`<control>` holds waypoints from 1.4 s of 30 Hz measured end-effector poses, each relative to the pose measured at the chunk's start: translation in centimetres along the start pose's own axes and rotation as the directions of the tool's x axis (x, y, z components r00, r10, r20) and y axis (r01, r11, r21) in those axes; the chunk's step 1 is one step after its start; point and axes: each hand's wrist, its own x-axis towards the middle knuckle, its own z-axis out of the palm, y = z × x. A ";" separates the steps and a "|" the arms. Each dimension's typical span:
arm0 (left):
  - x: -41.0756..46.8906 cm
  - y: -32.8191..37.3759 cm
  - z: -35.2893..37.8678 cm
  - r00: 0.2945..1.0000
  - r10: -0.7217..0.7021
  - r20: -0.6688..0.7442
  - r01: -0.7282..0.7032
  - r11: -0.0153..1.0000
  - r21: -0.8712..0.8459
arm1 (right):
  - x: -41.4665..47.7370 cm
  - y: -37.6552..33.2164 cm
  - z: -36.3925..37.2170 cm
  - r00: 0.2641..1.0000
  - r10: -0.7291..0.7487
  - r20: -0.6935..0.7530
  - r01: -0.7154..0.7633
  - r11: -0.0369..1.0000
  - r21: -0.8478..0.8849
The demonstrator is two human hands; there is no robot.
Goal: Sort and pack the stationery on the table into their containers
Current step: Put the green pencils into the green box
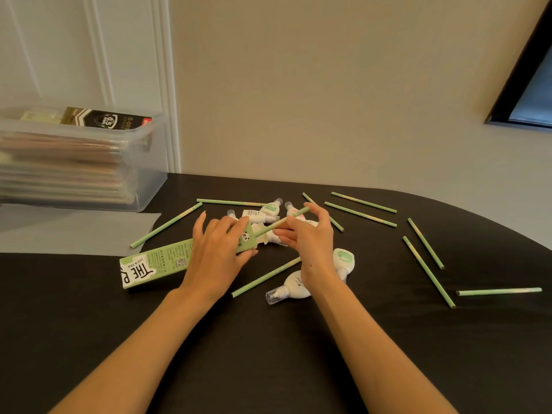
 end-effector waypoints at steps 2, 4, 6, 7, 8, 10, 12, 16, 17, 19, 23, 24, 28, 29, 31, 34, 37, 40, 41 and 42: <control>0.0 0.0 -0.1 1.000 -0.003 0.007 0.003 1.000 0.004 | 0.0 0.0 -0.1 0.999 -0.034 -0.014 0.034 0.999 -0.013; 0.0 -0.1 -0.1 1.000 -0.007 0.002 0.007 1.000 0.010 | -0.2 0.4 -0.1 0.996 -0.079 0.032 0.082 0.988 -0.133; -0.1 -0.2 -0.1 1.000 -0.011 -0.007 0.011 1.000 0.013 | -0.7 0.7 0.3 0.988 -0.086 0.127 0.123 0.939 -0.321; -0.1 -0.2 -0.2 1.000 -0.014 -0.001 0.014 1.000 0.015 | -0.9 0.8 0.5 0.983 -0.070 0.168 0.133 0.906 -0.402; -0.1 -0.1 -0.2 1.000 -0.019 0.010 0.019 1.000 0.018 | -1.0 0.8 0.6 0.979 -0.054 0.196 0.139 0.881 -0.452; 0.0 -0.2 -0.4 0.999 -0.038 0.034 0.037 0.999 0.032 | -0.8 0.3 0.4 0.976 -0.070 0.204 0.163 0.859 -0.485; 0.1 -0.4 -0.5 0.997 -0.051 0.058 0.048 0.997 0.055 | -0.1 -0.4 -0.6 0.979 -0.114 0.169 0.192 0.798 -0.571; 0.2 -0.5 -0.4 0.991 -0.068 0.118 0.060 0.996 0.069 | 1.1 -0.6 -3.2 0.895 -0.057 0.442 0.439 0.282 -0.853; 0.2 -0.5 -0.4 0.988 -0.069 0.138 0.059 0.996 0.072 | 1.2 -0.5 -3.4 0.859 0.017 0.512 0.500 0.194 -0.844; 0.4 -0.6 -0.4 0.982 -0.061 0.181 0.046 0.995 0.085 | 1.2 -0.5 -3.4 0.813 0.126 0.568 0.553 0.134 -0.822; 0.5 -1.1 -0.7 0.972 -0.067 0.227 0.049 0.995 0.085 | 1.4 -0.3 -2.9 0.789 0.141 0.599 0.592 0.091 -0.801; 0.6 -1.2 -0.8 0.970 -0.072 0.231 0.053 0.995 0.087 | 1.4 -0.2 -2.8 0.781 0.127 0.612 0.608 0.071 -0.791; 0.6 -1.5 -0.9 0.967 -0.109 0.229 0.082 0.989 0.123 | 1.4 0.3 -2.8 0.771 0.096 0.629 0.629 0.035 -0.776; 0.6 -1.7 -0.9 0.966 -0.123 0.226 0.094 0.986 0.135 | 1.4 0.4 -2.9 0.779 0.075 0.623 0.620 0.066 -0.782; 0.6 -2.0 -1.0 0.963 -0.155 0.218 0.124 0.981 0.151 | 1.3 0.3 -3.0 0.797 0.004 0.604 0.596 0.156 -0.788; 0.7 -2.2 -1.2 0.960 -0.196 0.200 0.170 0.975 0.140 | 1.5 -0.3 -2.4 0.809 -0.014 0.588 0.588 0.056 -0.807; 0.8 -2.0 -1.3 0.957 -0.210 0.198 0.189 0.975 0.120 | 2.1 0.0 -2.2 0.796 -0.142 0.588 0.574 -0.131 -0.808; 0.8 -1.8 -1.5 0.967 -0.188 0.171 0.174 0.980 0.098 | 2.1 0.6 -2.6 0.723 -0.293 0.626 0.593 -0.202 -0.779; 0.7 -1.7 -1.5 0.972 -0.167 0.167 0.154 0.984 0.090 | 2.1 0.8 -2.8 0.710 -0.301 0.636 0.603 -0.204 -0.771; 0.6 -1.5 -1.5 0.975 -0.137 0.173 0.125 0.989 0.082 | 2.1 0.9 -2.7 0.696 -0.312 0.646 0.617 -0.200 -0.761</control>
